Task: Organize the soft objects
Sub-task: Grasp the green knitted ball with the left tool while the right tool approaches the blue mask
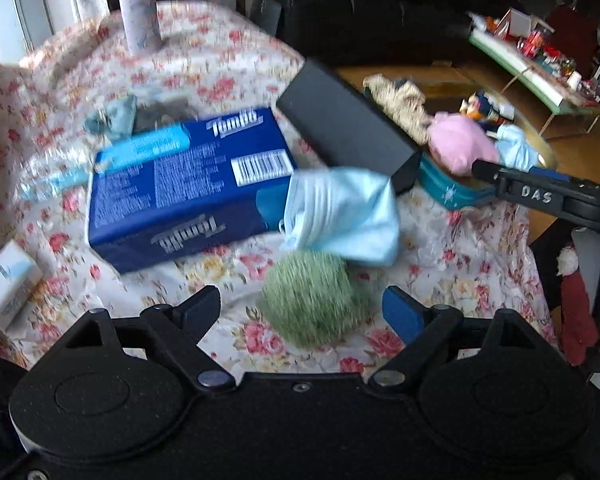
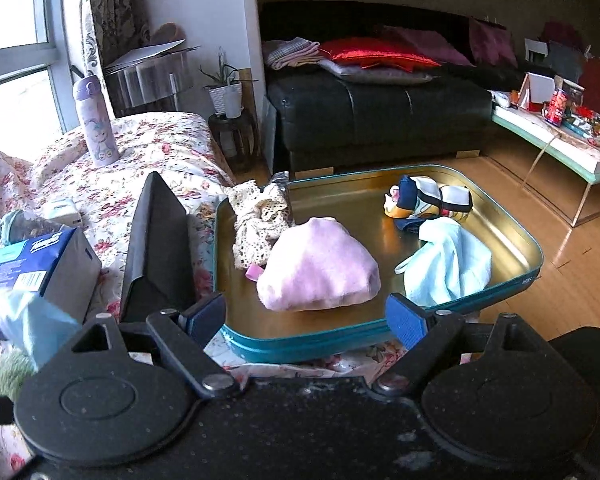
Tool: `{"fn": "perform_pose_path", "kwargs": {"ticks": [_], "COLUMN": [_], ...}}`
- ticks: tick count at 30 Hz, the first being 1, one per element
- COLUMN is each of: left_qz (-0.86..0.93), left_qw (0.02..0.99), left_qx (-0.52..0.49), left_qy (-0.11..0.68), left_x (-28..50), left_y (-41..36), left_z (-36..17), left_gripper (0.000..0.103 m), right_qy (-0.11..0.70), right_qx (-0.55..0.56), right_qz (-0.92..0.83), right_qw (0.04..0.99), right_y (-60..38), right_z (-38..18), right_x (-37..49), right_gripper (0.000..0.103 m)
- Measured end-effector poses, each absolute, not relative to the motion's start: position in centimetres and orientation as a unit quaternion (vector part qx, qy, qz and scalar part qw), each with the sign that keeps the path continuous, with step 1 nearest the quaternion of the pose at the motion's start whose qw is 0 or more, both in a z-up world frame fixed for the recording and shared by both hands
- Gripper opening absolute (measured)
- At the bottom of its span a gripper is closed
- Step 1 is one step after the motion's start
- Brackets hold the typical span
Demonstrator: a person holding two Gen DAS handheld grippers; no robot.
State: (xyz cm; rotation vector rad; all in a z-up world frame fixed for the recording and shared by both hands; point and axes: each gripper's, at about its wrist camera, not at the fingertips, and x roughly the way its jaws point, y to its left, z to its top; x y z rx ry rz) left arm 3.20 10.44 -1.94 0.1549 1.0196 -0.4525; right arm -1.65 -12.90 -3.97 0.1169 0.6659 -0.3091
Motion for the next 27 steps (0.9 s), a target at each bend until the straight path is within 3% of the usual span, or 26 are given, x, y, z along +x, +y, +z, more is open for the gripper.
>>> {"fn": "perform_pose_path", "kwargs": {"ticks": [11, 12, 14, 27], "left_qz": [-0.188, -0.188, -0.193, -0.112], "left_qw": [0.823, 0.822, 0.822, 0.858], "left_qx": [0.013, 0.011, 0.001, -0.009], "left_qy": [0.536, 0.537, 0.536, 0.502], "left_x": [5.5, 5.6, 5.8, 5.8], "left_y": [11.1, 11.1, 11.0, 13.6], "left_z": [-3.8, -4.0, -3.9, -1.6], "left_gripper": [0.083, 0.08, 0.06, 0.057], "right_qy": [0.333, 0.335, 0.338, 0.36], "right_qx": [0.017, 0.014, 0.006, 0.0], "right_qz": [-0.099, -0.096, -0.09, -0.052], "right_qw": [0.937, 0.937, 0.937, 0.931], "right_y": [-10.6, -10.4, -10.0, -7.4], "right_z": [-4.3, -4.3, -4.5, -4.8], "right_x": [-1.5, -1.5, -1.5, -2.4], "right_gripper": [0.088, 0.088, 0.088, 0.088]}}
